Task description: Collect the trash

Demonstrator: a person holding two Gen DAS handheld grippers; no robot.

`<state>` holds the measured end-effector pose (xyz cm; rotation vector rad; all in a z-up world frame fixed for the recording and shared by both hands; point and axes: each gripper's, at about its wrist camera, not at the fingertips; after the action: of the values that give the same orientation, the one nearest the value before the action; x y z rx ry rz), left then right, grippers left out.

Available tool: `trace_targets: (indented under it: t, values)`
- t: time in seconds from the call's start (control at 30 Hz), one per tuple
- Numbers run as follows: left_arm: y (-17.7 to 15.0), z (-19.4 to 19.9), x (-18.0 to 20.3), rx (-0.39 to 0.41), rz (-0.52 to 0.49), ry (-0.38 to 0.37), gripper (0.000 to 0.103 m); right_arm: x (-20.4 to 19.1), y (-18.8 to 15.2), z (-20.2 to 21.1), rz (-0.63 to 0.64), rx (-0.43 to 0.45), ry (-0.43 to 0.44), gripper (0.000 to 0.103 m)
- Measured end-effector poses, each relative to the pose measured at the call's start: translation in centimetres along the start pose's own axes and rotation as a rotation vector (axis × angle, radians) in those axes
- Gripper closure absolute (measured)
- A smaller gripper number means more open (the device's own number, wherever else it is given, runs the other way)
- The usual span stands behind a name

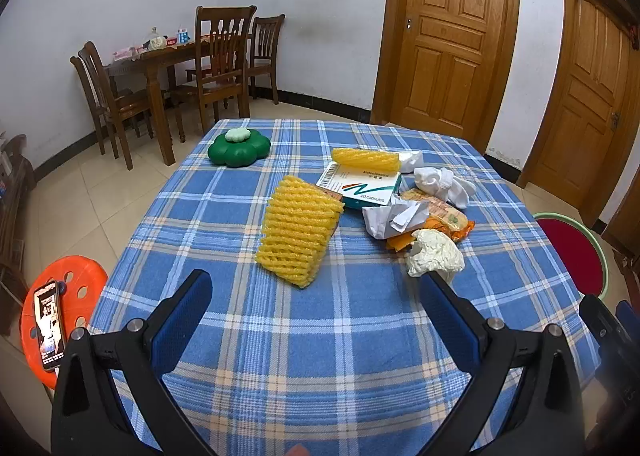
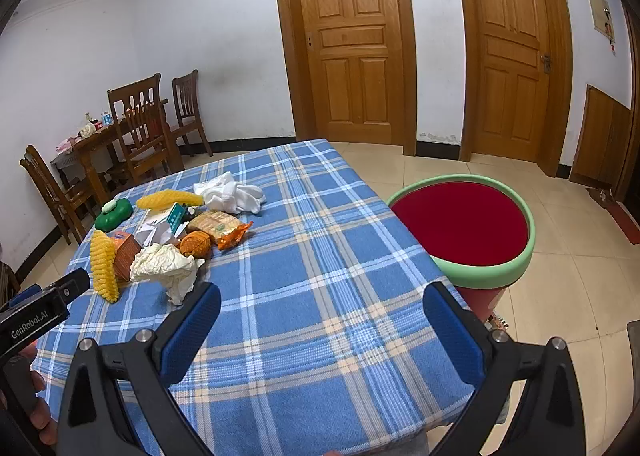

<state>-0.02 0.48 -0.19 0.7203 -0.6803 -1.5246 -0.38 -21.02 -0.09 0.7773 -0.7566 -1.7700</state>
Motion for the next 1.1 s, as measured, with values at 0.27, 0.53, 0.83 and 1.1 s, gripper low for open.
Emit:
trace_targets:
  t: [0.27,0.53,0.83,1.1]
  values:
    - [0.02,-0.03,-0.05,0.0,0.0,0.001,0.001,0.03,-0.01,-0.03,-0.001,-0.002,0.001,0.0]
    - [0.01,-0.02,-0.18,-0.003,0.004,0.0,0.001,-0.03,-0.02,0.0,-0.002,-0.003,0.0,0.0]
    - [-0.02,-0.01,-0.19,-0.002,0.004,-0.003,0.001,0.05,-0.13,-0.09,-0.002,-0.005,0.0,0.0]
    - [-0.07,-0.03,-0.19,-0.005,0.004,-0.001,0.001,0.0,-0.17,-0.09,-0.003,-0.007,-0.001,0.0]
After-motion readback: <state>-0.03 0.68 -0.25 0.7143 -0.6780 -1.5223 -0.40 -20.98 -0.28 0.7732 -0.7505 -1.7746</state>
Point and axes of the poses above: each gripper's, at about its wrist camera, not at the fingertips, and z roughly against the way its jaws point, x to its right, y to its top, and after that the axes turned 9 degrees about -z, right-handed
